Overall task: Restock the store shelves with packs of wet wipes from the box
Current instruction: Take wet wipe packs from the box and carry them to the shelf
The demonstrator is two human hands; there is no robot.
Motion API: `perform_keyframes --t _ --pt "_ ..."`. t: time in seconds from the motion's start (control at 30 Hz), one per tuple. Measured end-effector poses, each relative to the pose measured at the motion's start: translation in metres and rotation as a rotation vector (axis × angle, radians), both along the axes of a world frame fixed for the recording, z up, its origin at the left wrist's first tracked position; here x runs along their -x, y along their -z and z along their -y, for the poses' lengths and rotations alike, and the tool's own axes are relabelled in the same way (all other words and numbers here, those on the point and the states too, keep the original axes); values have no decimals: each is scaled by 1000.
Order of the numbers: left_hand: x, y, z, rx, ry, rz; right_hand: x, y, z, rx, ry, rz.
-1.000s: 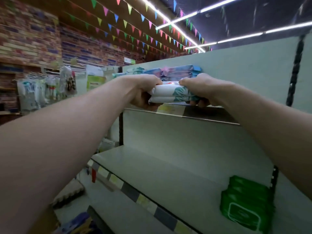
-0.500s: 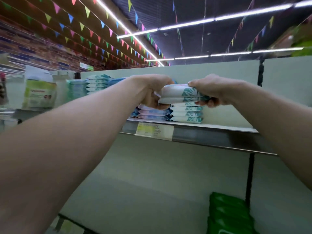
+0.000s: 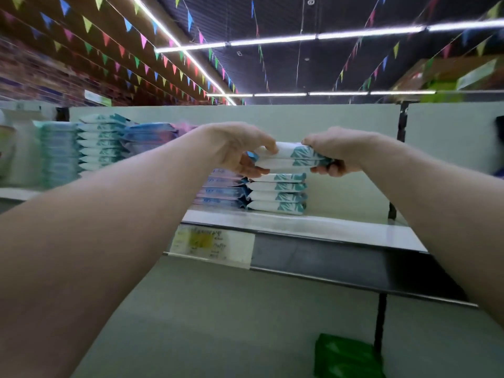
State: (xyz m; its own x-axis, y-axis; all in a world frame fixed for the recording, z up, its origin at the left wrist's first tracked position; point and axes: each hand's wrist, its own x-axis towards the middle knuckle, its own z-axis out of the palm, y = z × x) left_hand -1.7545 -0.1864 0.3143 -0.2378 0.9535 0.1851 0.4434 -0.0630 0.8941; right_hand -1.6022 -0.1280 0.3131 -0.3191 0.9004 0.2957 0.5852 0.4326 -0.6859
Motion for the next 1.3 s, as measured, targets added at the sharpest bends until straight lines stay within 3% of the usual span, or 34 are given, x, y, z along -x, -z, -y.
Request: perform_keyframes --t 0.27,0.47,0.67,0.77,0.97,1.3 --pt "14 0 -23 -52 28 -100 22 -6 -38 -2 48 30" --pt "16 15 -48 -134 -122 -617 29 -3 -57 26 57 122" --pt "20 22 -57 -240 -232 -890 14 -12 -61 150 -100 200" --pt "23 22 -55 -289 -254 -897 13 -11 -58 131 -145 264" --pt "35 25 -55 -313 -139 -739 16 -5 -59 -9 -82 277" --pt "40 26 -60 -364 -325 -1068 26 -9 -51 -79 -66 320"
